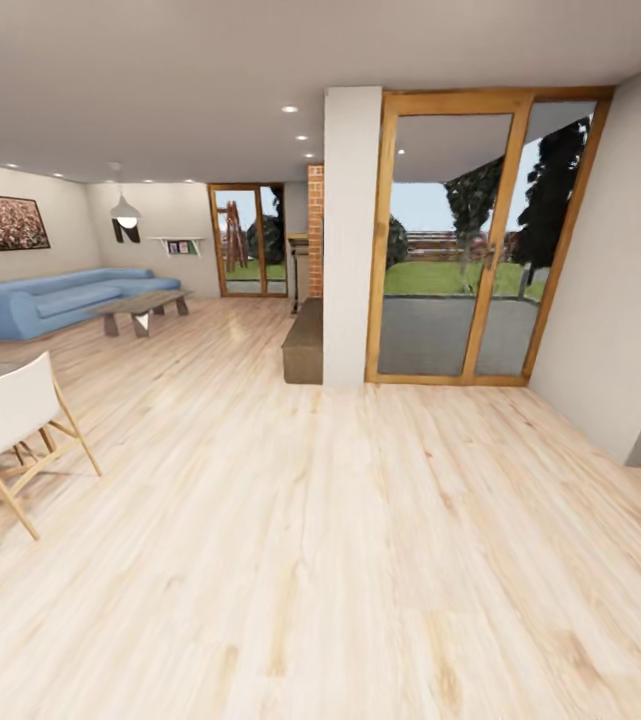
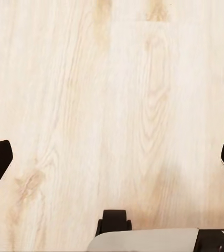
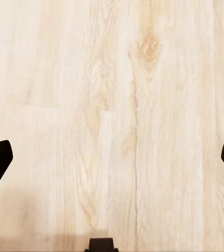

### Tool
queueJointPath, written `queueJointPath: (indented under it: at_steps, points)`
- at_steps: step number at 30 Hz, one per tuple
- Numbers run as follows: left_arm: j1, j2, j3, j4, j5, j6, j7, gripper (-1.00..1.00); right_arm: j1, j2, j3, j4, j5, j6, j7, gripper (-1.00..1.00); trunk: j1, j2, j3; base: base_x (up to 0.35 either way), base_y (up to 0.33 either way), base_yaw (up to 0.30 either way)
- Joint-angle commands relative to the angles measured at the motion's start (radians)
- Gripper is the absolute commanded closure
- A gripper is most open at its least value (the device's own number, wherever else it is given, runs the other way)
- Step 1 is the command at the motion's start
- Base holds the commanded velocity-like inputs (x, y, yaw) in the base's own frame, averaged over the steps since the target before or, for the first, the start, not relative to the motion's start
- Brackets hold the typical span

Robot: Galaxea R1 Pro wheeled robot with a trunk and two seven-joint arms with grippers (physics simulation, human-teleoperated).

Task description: Pick up the poster from the kitchen countertop and hang it on one of the wall nails in the kitchen.

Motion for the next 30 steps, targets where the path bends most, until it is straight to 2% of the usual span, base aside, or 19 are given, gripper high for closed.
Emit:
queueJointPath:
  at_steps: [1, 24, 30]
  points:
    - [0.001, 0.0, 0.001, -0.002, -0.001, 0.0, 0.0, -1.0, -0.001, 0.0, -0.001, 0.001, 0.0, -0.003, -0.001, -1.0, 0.0, 0.0, -0.001, 0.16, 0.029, -0.288]
    - [0.001, 0.001, 0.001, -0.002, -0.001, 0.0, 0.0, -1.0, -0.001, -0.001, -0.001, 0.001, 0.0, -0.003, -0.002, -1.0, 0.0, 0.0, -0.001, 0.019, 0.003, -0.298]
    - [0.001, 0.001, 0.001, -0.002, -0.001, 0.0, 0.0, -1.0, -0.001, -0.001, -0.001, 0.001, 0.0, -0.003, -0.002, -1.0, 0.0, 0.0, -0.001, 0.019, 0.017, -0.165]
